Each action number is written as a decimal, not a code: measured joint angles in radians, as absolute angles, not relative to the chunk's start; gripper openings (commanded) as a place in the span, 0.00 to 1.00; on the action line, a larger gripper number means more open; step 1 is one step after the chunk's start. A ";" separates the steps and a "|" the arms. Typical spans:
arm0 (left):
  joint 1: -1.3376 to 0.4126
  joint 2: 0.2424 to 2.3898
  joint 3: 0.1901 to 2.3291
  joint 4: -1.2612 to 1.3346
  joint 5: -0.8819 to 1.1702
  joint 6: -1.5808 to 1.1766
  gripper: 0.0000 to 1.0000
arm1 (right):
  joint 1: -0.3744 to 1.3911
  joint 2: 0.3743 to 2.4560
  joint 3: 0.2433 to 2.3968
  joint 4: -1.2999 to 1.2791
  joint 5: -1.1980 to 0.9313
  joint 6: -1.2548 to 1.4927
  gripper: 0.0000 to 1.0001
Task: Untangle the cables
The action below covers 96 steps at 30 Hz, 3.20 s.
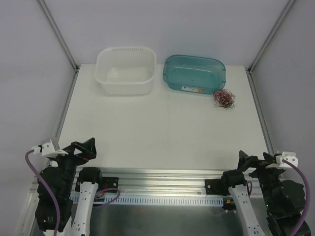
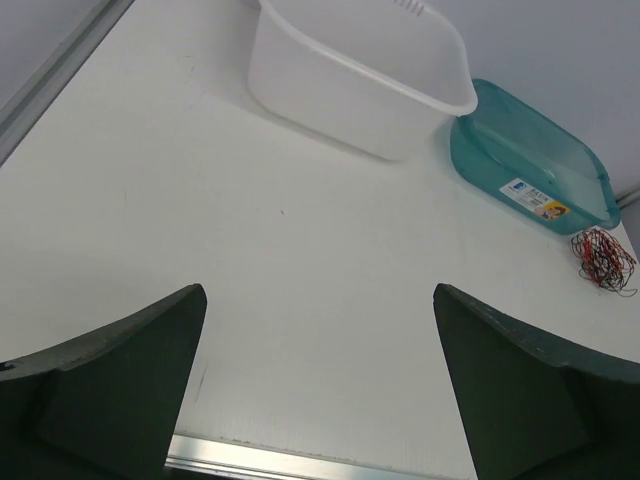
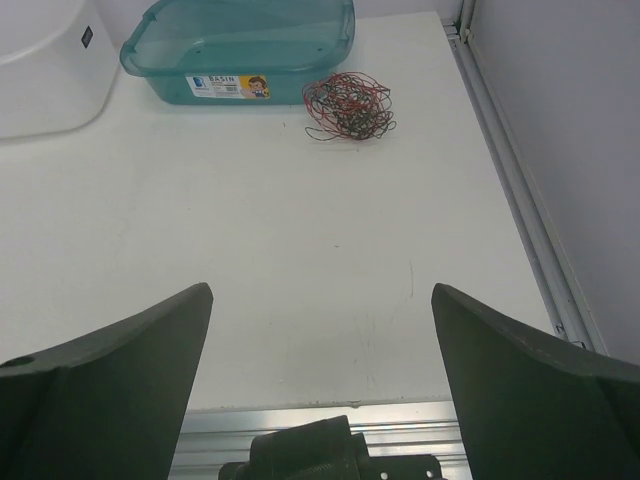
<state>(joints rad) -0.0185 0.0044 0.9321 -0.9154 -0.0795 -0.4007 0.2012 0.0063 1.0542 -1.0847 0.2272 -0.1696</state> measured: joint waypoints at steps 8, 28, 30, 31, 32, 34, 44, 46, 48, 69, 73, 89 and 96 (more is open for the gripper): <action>-0.019 0.004 0.862 -0.885 -0.080 -0.461 0.99 | 0.200 0.006 1.060 -1.097 0.169 -0.188 0.97; -0.019 0.499 0.670 -0.614 0.118 -0.505 0.99 | 0.199 0.581 1.030 -0.945 0.007 0.014 0.97; -0.019 0.512 0.636 -0.569 0.150 -0.480 0.99 | 0.199 0.684 1.031 -0.907 0.019 0.035 0.97; -0.019 0.511 0.616 -0.546 0.159 -0.472 0.99 | 0.197 0.740 1.031 -0.883 0.027 0.047 0.97; -0.019 0.511 0.591 -0.525 0.173 -0.463 0.99 | 0.193 0.795 1.031 -0.859 0.039 0.057 0.97; -0.019 0.519 0.562 -0.512 0.206 -0.448 0.99 | 0.178 0.899 1.031 -0.802 0.066 0.078 0.99; -0.019 0.545 0.557 -0.457 0.289 -0.411 0.99 | 0.020 1.384 1.147 -0.494 0.148 0.108 0.88; -0.019 0.550 0.557 -0.451 0.289 -0.409 0.99 | 0.003 1.479 1.205 -0.448 0.146 0.099 0.84; -0.019 0.555 0.557 -0.451 0.290 -0.408 0.99 | -0.012 1.570 1.256 -0.393 0.140 0.092 0.82; -0.019 0.592 0.557 -0.448 0.298 -0.408 0.99 | -0.123 1.979 1.343 -0.245 -0.099 0.176 0.07; -0.019 0.593 0.557 -0.448 0.315 -0.408 0.99 | -0.107 1.892 1.210 -0.220 -0.151 0.175 0.01; -0.019 0.717 0.556 -0.429 0.510 -0.406 0.99 | 0.654 1.443 0.911 -0.310 -0.278 -0.002 0.09; -0.091 0.774 0.538 -0.400 0.591 -0.413 0.99 | 0.785 1.540 0.984 -0.421 -0.260 -0.076 0.70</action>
